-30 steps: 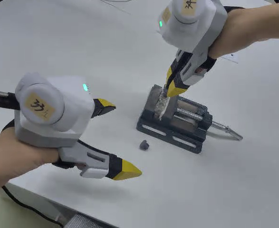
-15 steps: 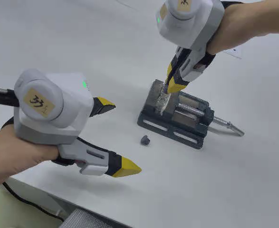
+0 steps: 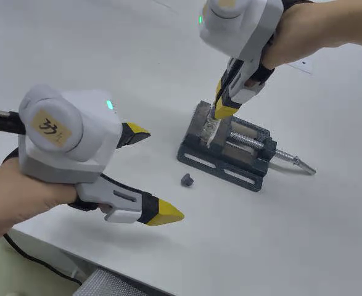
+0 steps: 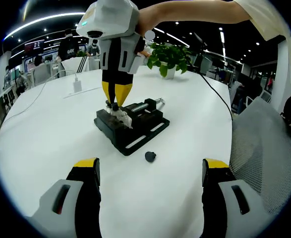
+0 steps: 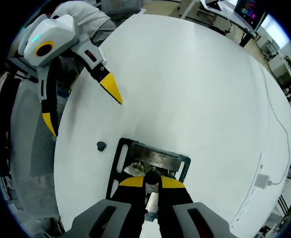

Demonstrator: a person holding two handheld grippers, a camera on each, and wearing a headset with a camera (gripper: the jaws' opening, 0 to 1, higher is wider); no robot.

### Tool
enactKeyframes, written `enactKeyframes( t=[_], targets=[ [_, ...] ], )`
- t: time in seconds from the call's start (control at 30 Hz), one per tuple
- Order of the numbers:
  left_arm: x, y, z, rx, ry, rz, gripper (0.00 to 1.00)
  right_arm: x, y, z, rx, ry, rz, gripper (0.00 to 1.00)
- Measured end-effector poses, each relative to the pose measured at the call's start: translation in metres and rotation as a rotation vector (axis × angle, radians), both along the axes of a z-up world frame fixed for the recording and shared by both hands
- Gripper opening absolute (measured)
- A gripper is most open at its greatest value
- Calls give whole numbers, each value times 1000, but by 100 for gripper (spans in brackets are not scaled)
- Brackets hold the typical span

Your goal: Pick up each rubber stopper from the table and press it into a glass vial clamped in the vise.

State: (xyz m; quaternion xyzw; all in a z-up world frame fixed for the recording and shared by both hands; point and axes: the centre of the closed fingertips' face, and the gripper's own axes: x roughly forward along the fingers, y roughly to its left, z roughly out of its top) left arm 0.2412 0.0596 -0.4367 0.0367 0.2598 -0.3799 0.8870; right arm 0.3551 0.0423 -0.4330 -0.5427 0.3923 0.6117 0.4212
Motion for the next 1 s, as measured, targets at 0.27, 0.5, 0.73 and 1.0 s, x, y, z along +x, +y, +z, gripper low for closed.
enactKeyframes(
  t=[0.27,0.5,0.73,1.0],
  targets=[
    [0,-1,0,-5,0,5,83,4,1,-1,19,-1,-53,3],
    [0,0,2,-6,-2,12,82,-1,-2,2,34,-5,16,5],
    [-1,1,3,-3,-3,15,82,-2,-2,2,34,-18,71,6],
    [-2,2,4,-2,-2,17,82,-3,-3,2,33,-15,107,12]
  ],
)
